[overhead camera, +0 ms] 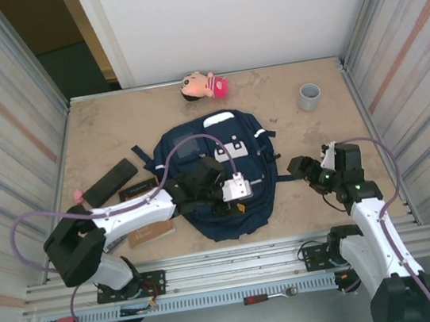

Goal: Pack the student bag

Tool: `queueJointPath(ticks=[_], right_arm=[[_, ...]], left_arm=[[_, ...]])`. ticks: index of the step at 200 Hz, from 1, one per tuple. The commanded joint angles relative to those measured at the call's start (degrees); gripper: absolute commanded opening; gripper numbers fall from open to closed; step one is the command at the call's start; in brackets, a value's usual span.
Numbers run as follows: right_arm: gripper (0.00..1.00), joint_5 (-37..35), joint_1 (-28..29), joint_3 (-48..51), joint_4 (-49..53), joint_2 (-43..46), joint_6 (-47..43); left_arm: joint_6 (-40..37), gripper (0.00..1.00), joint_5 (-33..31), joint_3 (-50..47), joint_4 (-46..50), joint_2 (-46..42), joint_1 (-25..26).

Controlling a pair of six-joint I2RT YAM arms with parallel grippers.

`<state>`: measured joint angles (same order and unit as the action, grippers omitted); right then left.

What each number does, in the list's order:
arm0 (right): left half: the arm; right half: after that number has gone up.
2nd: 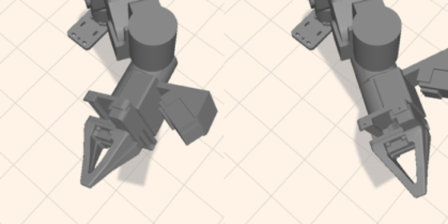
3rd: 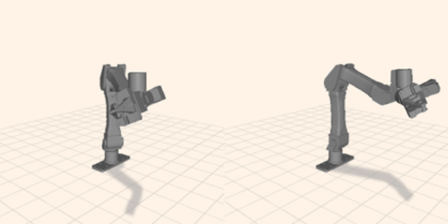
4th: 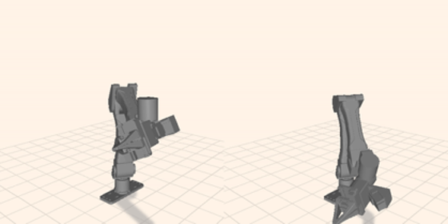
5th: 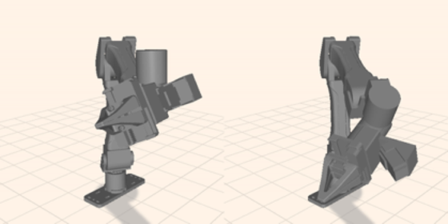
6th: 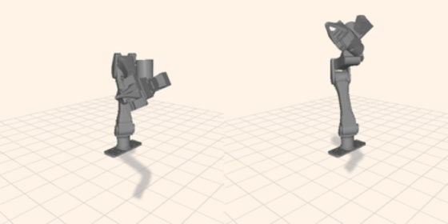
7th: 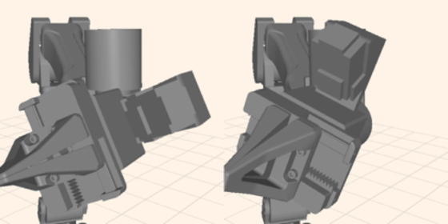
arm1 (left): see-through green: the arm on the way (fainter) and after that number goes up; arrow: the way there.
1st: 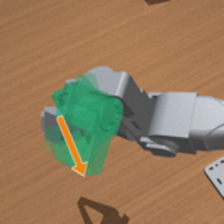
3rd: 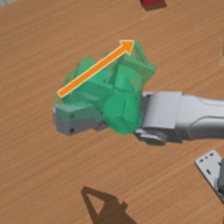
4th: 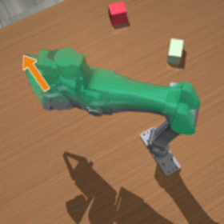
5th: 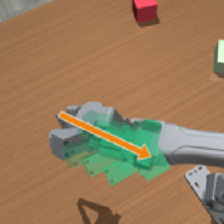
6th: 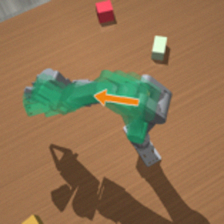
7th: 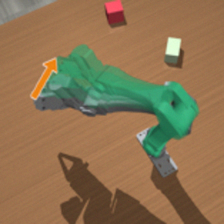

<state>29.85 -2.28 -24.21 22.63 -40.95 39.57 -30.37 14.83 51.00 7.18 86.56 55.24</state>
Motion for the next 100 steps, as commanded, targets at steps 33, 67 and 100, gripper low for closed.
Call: queueJointPath(ticks=[33, 67, 100], right_arm=[[0.82, 0.4, -0.3, 0.7, 1.1, 0.3, 1.5], [0.82, 2.1, -0.3, 0.5, 0.0, -0.9, 1.3], [0.82, 7.1, -0.3, -0.2, -0.2, -2.8, 1.1]], left_arm=[[-4.3, 0.63, -10.4, 1.7, -3.3, 5.4, 0.2], [-3.9, 0.6, -13.4, 0.8, -4.0, 7.2, 0.2], [-1.5, 0.07, -15.5, 0.1, -4.9, 3.1, 0.2]])
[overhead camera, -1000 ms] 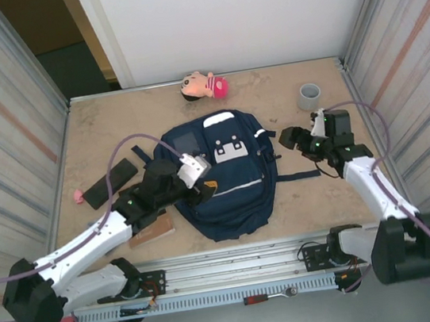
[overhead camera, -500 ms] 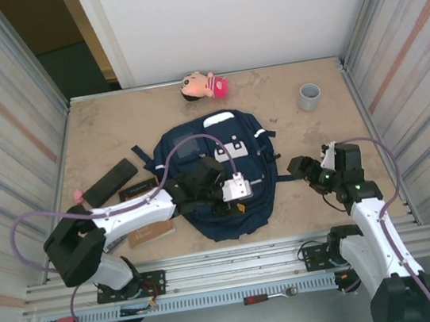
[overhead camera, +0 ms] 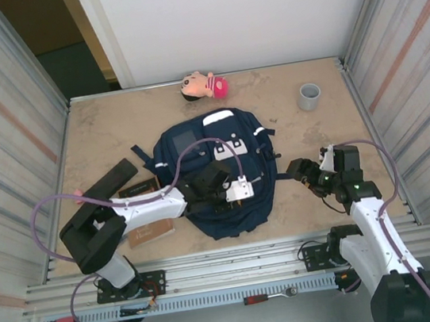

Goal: Pack the student bag

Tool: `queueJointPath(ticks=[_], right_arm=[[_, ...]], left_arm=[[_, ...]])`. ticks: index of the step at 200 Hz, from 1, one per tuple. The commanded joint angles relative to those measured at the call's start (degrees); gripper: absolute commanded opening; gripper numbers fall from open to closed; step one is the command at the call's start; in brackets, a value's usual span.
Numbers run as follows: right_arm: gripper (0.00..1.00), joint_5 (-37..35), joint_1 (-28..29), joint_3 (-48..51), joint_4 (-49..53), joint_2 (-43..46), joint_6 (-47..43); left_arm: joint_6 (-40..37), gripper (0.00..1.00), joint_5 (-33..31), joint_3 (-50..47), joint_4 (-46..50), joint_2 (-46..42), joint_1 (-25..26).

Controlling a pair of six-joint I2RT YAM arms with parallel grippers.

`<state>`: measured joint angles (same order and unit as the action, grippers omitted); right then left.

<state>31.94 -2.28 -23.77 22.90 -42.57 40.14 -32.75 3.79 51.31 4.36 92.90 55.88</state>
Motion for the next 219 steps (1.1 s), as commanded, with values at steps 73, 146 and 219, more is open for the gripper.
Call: queueJointPath(ticks=[73, 146, 219], right_arm=[[0.79, 6.8, -0.3, -0.3, -12.1, 0.5, -6.9], [0.72, 5.0, 4.4, 7.1, -39.5, -7.2, -22.3], [0.68, 2.5, 16.5, 2.2, -50.7, -26.3, -36.3]], left_arm=[[6.7, 0.0, 23.0, 2.0, 4.6, -22.7, -13.5], [5.8, 0.0, 47.6, 4.4, 8.4, -28.7, -32.5], [1.3, 0.0, 56.3, 9.2, 15.1, -27.7, -38.9]])
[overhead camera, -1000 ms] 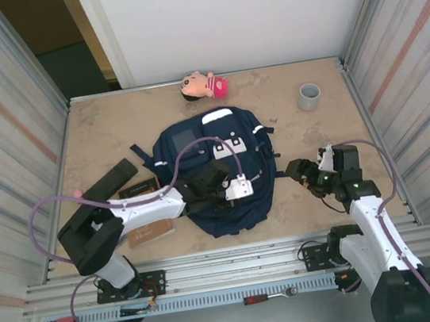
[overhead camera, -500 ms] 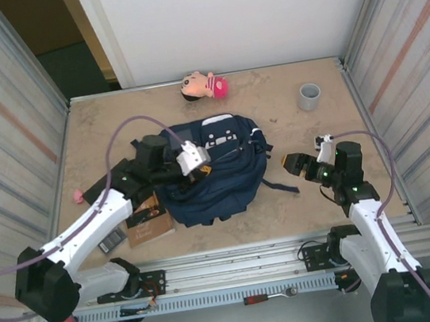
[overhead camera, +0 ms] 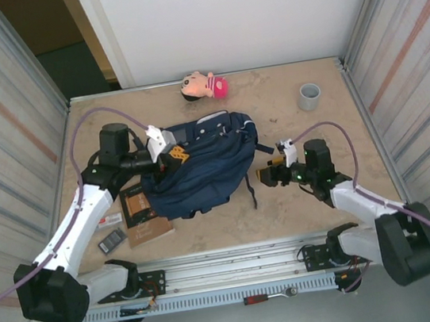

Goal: Pack the student bag

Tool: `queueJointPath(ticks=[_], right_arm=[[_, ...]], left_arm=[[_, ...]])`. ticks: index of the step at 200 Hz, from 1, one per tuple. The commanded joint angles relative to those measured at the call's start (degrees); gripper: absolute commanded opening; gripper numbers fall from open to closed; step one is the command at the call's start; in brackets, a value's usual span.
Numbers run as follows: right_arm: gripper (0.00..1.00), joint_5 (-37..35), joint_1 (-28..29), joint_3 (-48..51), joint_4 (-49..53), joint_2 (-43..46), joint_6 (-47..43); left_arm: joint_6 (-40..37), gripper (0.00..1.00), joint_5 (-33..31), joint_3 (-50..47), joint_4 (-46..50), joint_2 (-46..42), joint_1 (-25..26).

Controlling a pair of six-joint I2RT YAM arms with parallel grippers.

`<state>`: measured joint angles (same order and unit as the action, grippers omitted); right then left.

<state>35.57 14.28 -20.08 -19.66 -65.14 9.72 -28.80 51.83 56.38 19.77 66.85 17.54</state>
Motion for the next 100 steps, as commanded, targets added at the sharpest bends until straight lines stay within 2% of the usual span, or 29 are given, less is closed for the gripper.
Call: queueJointPath(ticks=[1, 38, 62, 74, 100], right_arm=[[0.68, -1.0, 0.0, -1.6, -8.3, -3.9, -5.9], [0.67, 3.3, 0.0, -6.0, -9.7, -8.8, -9.7], [0.62, 6.1, 0.0, -8.0, -10.3, -10.9, -12.1], [0.57, 6.5, 0.0, -8.6, -10.2, -11.9, -13.3], [0.34, 10.0, -0.4, -9.3, -9.3, -12.5, -14.5]], left_arm=[[-2.7, 0.0, 8.3, 4.1, -0.2, -1.6, -0.6], [-4.0, 0.0, 9.1, 4.2, 1.7, -1.7, -1.0], [-3.9, 0.0, 9.1, 4.1, 1.6, -1.7, -1.1], [-3.8, 0.0, 9.1, 4.0, 1.4, -1.7, -1.2], [-3.5, 0.0, 7.9, 3.5, 0.7, -1.7, -1.2]])
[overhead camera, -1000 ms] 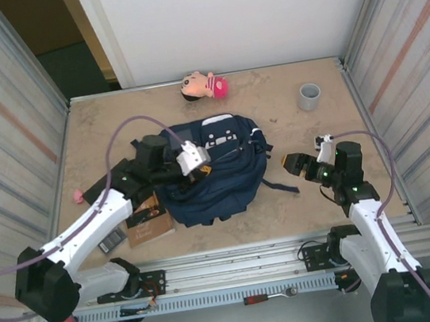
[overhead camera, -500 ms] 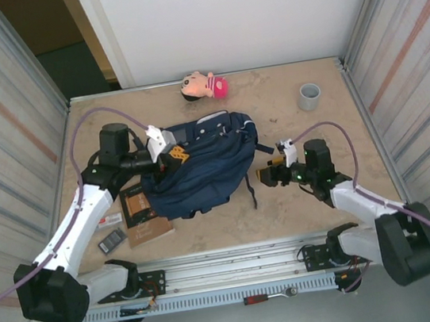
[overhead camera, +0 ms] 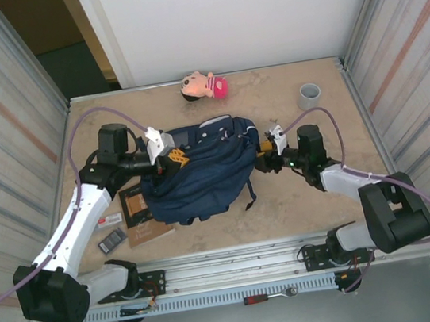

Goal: Pack the student bag

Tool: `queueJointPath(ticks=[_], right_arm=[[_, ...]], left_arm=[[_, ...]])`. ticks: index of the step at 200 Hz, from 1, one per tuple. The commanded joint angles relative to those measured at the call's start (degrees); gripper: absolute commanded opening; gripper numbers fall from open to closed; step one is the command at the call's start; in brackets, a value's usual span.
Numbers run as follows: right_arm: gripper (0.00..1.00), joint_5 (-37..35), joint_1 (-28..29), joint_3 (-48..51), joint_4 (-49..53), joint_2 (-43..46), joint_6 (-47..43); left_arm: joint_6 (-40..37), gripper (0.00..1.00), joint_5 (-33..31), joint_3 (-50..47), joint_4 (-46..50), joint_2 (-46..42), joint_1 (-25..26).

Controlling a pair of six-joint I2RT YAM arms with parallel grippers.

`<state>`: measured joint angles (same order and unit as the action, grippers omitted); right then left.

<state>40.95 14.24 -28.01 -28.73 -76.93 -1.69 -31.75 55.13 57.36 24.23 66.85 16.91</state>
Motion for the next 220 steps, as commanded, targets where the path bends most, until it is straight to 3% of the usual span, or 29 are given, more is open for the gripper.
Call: queueJointPath(ticks=[1, 18, 34, 72, 103, 117, 164, 174, 181, 220], right_arm=[[0.33, 4.8, -0.3, -1.4, -0.2, -0.7, -3.1], [0.11, 5.4, -0.3, -0.9, 1.8, 0.9, -3.0], [0.0, 5.6, -0.2, -0.9, 5.2, 2.7, -3.0], [0.0, 5.8, 0.2, -2.0, 14.5, 7.9, -2.8], [0.0, 3.8, 0.4, -5.1, 25.8, 10.7, -4.1], [0.0, 4.2, 0.4, -6.4, 29.8, 11.2, -4.8], [0.15, 11.1, 0.0, -9.3, 34.8, 10.0, -3.0], [0.1, 11.9, -0.1, -9.8, 34.9, 9.3, -2.3], [0.0, 12.4, -0.3, -10.2, 35.2, 8.6, -2.0], [0.0, 19.3, -2.3, -12.4, 35.8, 4.0, -0.1]], left_arm=[[-0.4, 0.0, 4.4, 2.4, -3.8, -1.7, -0.6], [1.6, 0.0, -1.0, 1.5, -5.7, -2.0, -0.4], [2.5, 0.0, -8.9, 0.4, -6.6, -3.0, 0.2], [2.5, 0.0, -24.6, -1.3, -6.7, -3.5, 3.5], [2.4, 0.0, -33.6, -1.9, -7.5, -3.0, 6.8], [2.5, 0.0, -34.8, -1.9, -8.2, -2.9, 7.3], [2.7, 0.0, -33.8, -1.7, -9.3, -3.3, 7.4], [2.6, 0.0, -33.1, -1.8, -9.5, -3.5, 7.4], [2.5, 0.0, -32.5, -2.0, -9.8, -3.5, 7.4], [3.8, 0.0, -30.5, -3.2, -12.0, -4.2, 7.4]])
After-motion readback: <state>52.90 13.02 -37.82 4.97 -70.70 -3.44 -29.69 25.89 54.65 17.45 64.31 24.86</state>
